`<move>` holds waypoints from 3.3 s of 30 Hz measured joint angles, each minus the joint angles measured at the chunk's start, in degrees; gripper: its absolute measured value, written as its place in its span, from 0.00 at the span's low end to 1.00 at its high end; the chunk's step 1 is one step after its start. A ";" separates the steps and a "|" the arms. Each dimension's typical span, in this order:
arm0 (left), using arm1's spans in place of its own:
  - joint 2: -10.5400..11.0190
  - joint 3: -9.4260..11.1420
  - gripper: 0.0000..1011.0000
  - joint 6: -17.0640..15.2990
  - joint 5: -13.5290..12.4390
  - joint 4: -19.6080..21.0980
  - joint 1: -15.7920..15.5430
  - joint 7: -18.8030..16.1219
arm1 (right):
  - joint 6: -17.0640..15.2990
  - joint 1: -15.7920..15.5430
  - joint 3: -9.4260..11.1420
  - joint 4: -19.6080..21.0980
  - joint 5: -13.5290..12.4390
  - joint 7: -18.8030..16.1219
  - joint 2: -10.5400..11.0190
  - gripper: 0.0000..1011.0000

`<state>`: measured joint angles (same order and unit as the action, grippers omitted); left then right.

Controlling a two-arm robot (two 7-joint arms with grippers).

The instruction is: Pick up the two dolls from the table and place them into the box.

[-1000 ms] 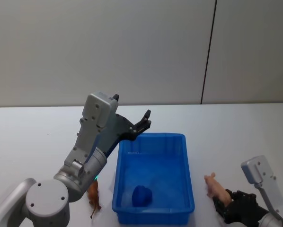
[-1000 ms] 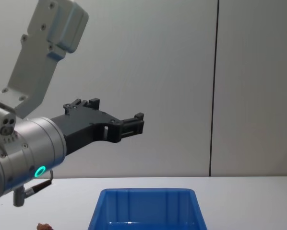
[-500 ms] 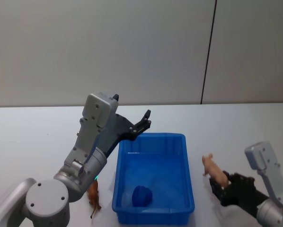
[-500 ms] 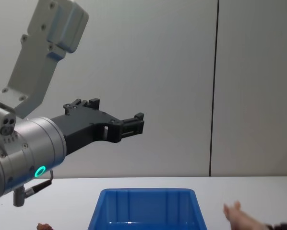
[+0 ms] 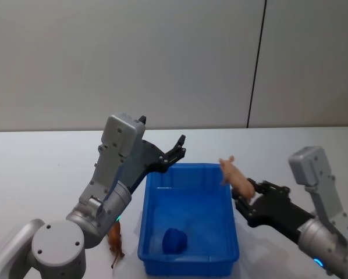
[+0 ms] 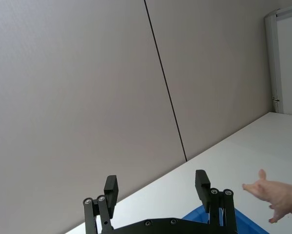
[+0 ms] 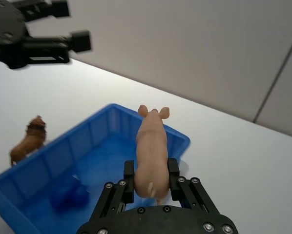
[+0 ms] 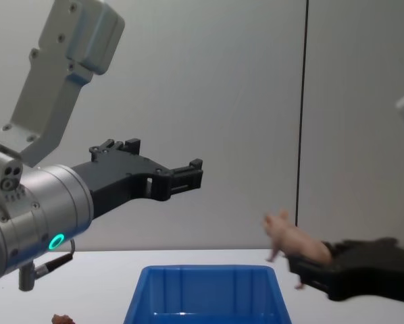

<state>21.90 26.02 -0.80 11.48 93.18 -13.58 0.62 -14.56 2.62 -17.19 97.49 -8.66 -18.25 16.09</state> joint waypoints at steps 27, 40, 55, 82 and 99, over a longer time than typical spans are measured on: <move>0.00 0.00 0.99 0.00 0.00 0.00 0.00 0.00 | -1.12 4.24 -3.97 -5.13 5.72 -3.32 -4.91 0.87; 0.00 0.00 0.99 0.00 0.00 0.00 0.00 0.00 | 0.72 2.39 -1.27 -3.34 0.67 -1.21 -1.96 0.99; 0.01 -0.02 0.99 0.00 0.00 0.03 0.03 0.00 | 1.47 0.01 2.83 -1.03 -6.73 0.70 2.41 0.99; 5.87 -0.98 0.99 -5.34 5.85 8.51 11.25 -14.75 | 1.66 -0.93 4.50 -0.09 -9.76 1.43 4.23 0.99; 7.41 -0.94 0.99 -3.24 10.70 6.16 16.61 -15.87 | 1.67 -1.01 4.64 0.01 -10.03 1.51 4.39 0.99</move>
<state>29.31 25.08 -4.04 22.18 99.34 3.03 -15.25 -12.89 1.61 -12.55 97.50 -18.69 -16.74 20.48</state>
